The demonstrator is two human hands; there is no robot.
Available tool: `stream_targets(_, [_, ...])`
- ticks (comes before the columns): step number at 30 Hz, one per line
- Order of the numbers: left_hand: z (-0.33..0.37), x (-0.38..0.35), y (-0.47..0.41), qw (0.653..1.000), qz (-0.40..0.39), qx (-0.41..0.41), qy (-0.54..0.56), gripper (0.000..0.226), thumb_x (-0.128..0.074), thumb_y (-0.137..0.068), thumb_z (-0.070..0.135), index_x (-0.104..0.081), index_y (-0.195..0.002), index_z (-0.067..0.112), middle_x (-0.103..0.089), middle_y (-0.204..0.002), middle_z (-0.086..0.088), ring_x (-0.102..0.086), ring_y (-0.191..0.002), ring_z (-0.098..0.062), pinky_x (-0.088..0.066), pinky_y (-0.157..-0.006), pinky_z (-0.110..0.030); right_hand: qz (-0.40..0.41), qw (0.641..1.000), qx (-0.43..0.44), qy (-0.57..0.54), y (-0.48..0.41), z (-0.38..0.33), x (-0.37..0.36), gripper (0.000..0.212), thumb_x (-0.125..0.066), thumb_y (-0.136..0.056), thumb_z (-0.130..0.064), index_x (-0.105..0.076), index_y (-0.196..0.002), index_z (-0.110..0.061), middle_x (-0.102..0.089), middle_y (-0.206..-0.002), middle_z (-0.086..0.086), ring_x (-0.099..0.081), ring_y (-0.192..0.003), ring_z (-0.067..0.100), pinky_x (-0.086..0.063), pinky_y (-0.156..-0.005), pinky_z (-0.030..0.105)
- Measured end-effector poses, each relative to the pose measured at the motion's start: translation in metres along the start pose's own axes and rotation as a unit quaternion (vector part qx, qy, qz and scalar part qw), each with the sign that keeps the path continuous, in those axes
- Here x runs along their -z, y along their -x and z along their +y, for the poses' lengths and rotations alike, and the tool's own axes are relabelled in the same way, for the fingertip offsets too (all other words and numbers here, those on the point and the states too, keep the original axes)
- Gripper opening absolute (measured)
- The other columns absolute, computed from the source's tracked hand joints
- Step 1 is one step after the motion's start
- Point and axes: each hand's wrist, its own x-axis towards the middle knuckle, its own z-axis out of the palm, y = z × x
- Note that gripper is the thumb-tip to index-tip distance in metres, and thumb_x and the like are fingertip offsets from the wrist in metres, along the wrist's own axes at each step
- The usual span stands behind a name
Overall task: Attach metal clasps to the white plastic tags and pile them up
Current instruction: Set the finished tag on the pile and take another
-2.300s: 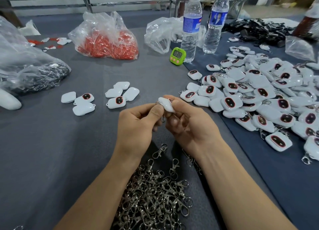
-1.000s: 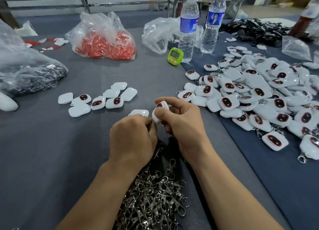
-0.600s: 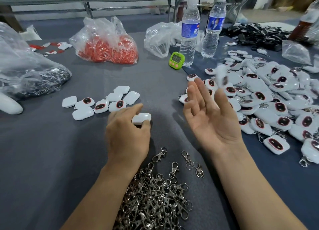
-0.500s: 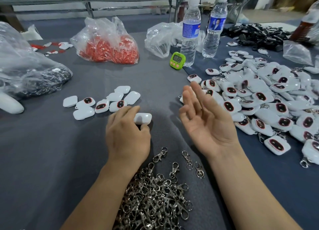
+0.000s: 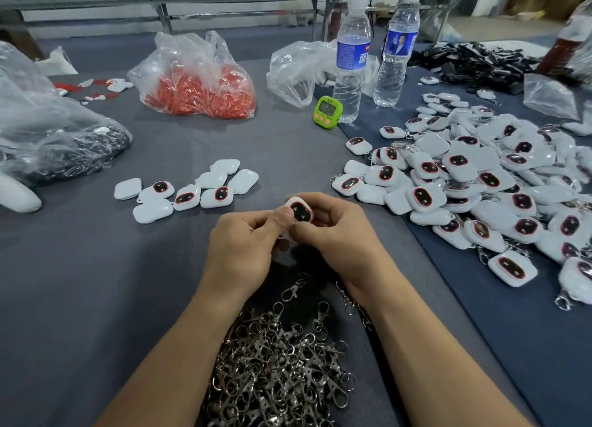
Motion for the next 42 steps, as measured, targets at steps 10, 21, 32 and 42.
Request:
stream_targets(10, [0.007,0.015,0.0,0.973,-0.035,-0.014,-0.228,0.027,-0.066,-0.08,0.069,-0.075,-0.073,0.045,-0.066,-0.057,0.017,-0.062,-0.059,-0.001,-0.051,-0.06,-0.029,0.1,0.991,-0.032,0.079,-0.002,0.005,-0.002,0.025,-0.07,-0.082,0.006,-0.065,-0.083,-0.018,-0.069,-0.066,0.001,-0.064,-0.058,0.015,-0.053,-0.061,0.036])
stream_targets(21, [0.029,0.02,0.003,0.883,-0.307,-0.043,-0.353,0.021,-0.085,-0.062,0.046,-0.071,-0.075,0.053,-0.066,-0.068,0.027,-0.062,-0.064,0.003,-0.052,-0.063,-0.024,0.115,0.989,-0.075,-0.046,-0.004,0.0,0.0,0.016,-0.061,-0.089,0.011,-0.061,-0.094,-0.005,-0.071,-0.073,0.013,-0.068,-0.059,0.021,-0.057,-0.055,0.029])
stream_targets(32, [0.008,0.013,-0.003,0.98,-0.14,0.022,-0.142,0.017,-0.084,-0.074,0.031,-0.075,-0.077,0.046,-0.071,-0.068,0.021,-0.063,-0.064,0.004,-0.046,-0.065,-0.024,0.058,0.997,-0.053,0.023,0.004,-0.006,0.001,0.02,-0.07,-0.074,0.004,-0.076,-0.081,-0.014,-0.074,-0.084,0.018,-0.068,-0.073,0.022,-0.058,-0.073,0.039])
stream_targets(42, [-0.002,0.019,-0.004,0.975,-0.165,-0.032,-0.147,0.025,-0.087,-0.067,0.036,-0.077,-0.086,0.049,-0.072,-0.075,0.023,-0.066,-0.069,0.005,-0.045,-0.062,-0.011,0.105,0.989,-0.059,0.091,0.003,-0.004,-0.003,0.021,-0.07,-0.057,-0.006,-0.074,-0.07,-0.022,-0.078,-0.084,0.008,-0.074,-0.089,0.037,-0.06,-0.083,0.054])
